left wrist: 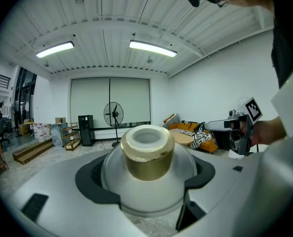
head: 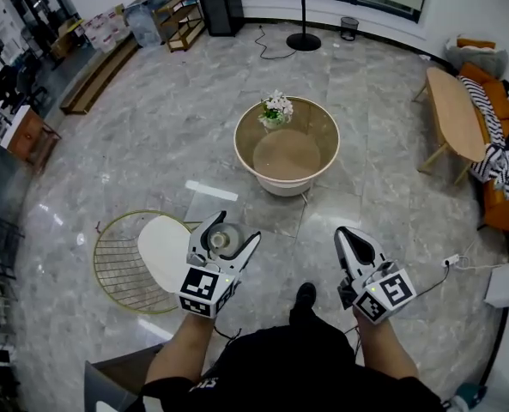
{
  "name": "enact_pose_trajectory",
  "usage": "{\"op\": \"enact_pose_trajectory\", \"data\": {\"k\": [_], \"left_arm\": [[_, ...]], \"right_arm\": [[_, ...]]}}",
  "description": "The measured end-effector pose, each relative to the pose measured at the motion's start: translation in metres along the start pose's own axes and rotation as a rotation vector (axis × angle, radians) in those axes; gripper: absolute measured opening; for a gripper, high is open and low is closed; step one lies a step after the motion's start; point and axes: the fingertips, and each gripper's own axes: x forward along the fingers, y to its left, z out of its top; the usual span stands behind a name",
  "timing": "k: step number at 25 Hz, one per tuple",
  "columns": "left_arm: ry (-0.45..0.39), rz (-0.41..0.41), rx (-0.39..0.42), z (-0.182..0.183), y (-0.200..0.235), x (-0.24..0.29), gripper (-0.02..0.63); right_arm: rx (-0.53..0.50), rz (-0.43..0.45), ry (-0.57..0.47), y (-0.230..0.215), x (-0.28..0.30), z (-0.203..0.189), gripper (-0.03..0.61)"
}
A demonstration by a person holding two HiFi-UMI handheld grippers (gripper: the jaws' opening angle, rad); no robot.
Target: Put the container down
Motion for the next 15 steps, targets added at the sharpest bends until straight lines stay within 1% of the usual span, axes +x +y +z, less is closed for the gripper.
{"op": "enact_pose_trajectory", "data": {"k": [4, 8, 11, 15], "left_arm": [[0.006, 0.027, 0.029, 0.023, -0.005, 0.048, 0.348], [0.006, 0.033, 0.040, 0.044, -0.013, 0.090, 0.348], [0.002, 0.041, 0.043, 0.057, -0.018, 0.113, 0.347], [0.003, 0.049, 0.044, 0.065, -0.023, 0.133, 0.347]], "right_arm": [[0.007, 0.024, -0.011, -0.047, 0.009, 0.020, 0.014], [0.018, 0.024, -0.034, -0.091, 0.012, 0.040, 0.014], [0.024, 0.029, -0.035, -0.113, 0.012, 0.049, 0.014], [0.043, 0.033, -0.042, -0.133, 0.009, 0.053, 0.014]]}}
